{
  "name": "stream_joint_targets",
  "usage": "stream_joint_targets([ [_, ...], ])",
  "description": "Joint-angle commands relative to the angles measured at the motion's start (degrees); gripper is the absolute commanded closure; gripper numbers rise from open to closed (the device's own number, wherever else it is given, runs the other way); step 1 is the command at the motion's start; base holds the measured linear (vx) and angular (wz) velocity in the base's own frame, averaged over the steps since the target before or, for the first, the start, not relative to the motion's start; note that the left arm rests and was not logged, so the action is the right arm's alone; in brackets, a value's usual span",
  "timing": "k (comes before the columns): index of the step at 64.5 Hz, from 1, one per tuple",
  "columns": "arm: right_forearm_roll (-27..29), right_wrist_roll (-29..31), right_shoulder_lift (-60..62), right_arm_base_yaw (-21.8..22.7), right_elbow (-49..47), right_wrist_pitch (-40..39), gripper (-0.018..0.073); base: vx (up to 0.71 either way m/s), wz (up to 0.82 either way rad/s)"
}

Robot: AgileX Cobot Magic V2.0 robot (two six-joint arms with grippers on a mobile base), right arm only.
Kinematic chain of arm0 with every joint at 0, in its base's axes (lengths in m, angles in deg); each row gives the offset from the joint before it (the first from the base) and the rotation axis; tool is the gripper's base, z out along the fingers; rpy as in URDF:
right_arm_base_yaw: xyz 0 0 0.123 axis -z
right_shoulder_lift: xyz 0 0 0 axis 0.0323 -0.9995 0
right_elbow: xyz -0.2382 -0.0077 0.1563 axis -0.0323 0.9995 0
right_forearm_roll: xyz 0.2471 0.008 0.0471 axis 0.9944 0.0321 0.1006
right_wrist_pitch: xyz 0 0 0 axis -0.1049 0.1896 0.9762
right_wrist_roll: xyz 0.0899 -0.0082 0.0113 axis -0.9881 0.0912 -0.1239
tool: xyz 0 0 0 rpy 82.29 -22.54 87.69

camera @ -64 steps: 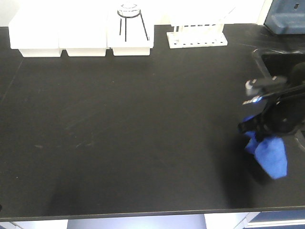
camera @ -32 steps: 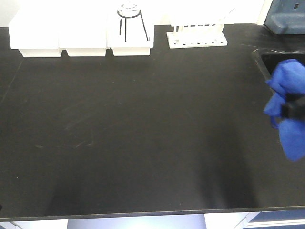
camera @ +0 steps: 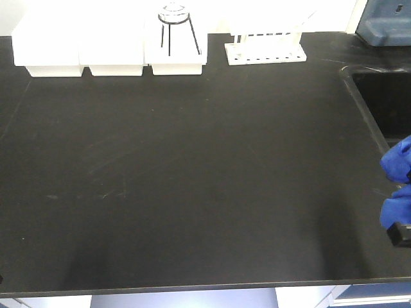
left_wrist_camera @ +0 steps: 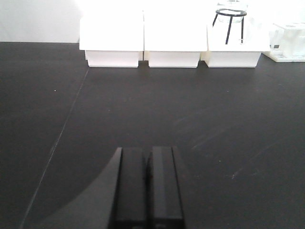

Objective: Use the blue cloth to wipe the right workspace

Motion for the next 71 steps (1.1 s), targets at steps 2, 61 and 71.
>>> stream_joint_targets([
  [2, 0.0, 0.4, -1.0, 0.1, -1.2, -7.7, 0.0559, 0.0, 0.0],
  [61, 0.0, 0.4, -0.9, 0.1, -1.2, -8.0, 0.0557, 0.0, 0.01],
  [71, 0.0, 0.4, -0.9, 0.1, -1.2, -8.0, 0.0557, -0.06, 0.02],
])
